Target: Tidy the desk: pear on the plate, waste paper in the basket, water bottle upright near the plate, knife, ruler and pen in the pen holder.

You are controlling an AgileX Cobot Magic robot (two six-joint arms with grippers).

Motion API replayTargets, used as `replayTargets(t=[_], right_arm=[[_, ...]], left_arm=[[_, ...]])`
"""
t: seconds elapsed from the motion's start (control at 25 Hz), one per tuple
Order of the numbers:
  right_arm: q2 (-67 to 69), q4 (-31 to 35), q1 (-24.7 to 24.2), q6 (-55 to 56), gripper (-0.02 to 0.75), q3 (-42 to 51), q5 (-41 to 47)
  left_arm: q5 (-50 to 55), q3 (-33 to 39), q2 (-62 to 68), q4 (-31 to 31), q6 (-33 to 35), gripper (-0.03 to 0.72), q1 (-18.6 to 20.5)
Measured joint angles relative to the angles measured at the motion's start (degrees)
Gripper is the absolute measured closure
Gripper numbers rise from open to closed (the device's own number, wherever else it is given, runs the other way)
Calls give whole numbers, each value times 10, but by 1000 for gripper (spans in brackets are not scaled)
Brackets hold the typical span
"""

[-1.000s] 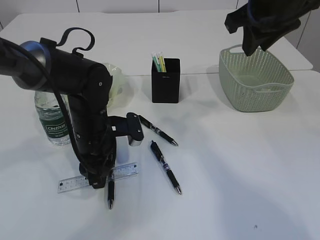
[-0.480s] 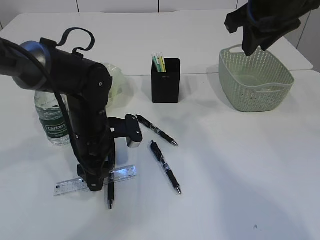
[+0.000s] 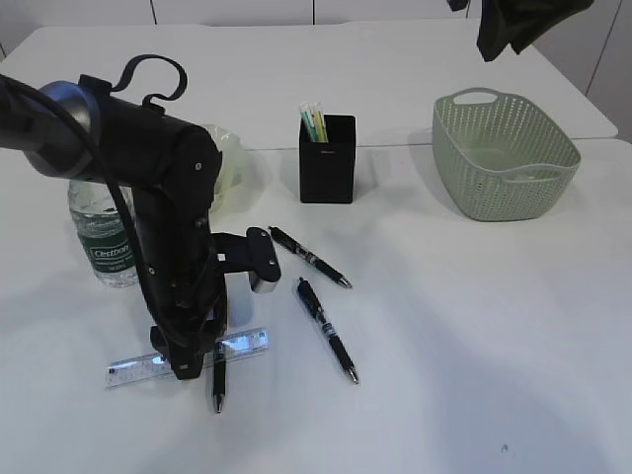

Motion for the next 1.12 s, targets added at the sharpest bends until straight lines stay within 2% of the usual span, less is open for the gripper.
replayTargets(t=[0.12,0.6,1.12], right_arm=[[0,0,0,0,491,0,0],[0,-1,-1,0,491,0,1],[0,-2,-1,0,492,0,3]], left_arm=[[9,-10,0,0,-8,426,0],[52,-144,0,0,-95,426,0],[36,-200,0,0,-196,424,0]])
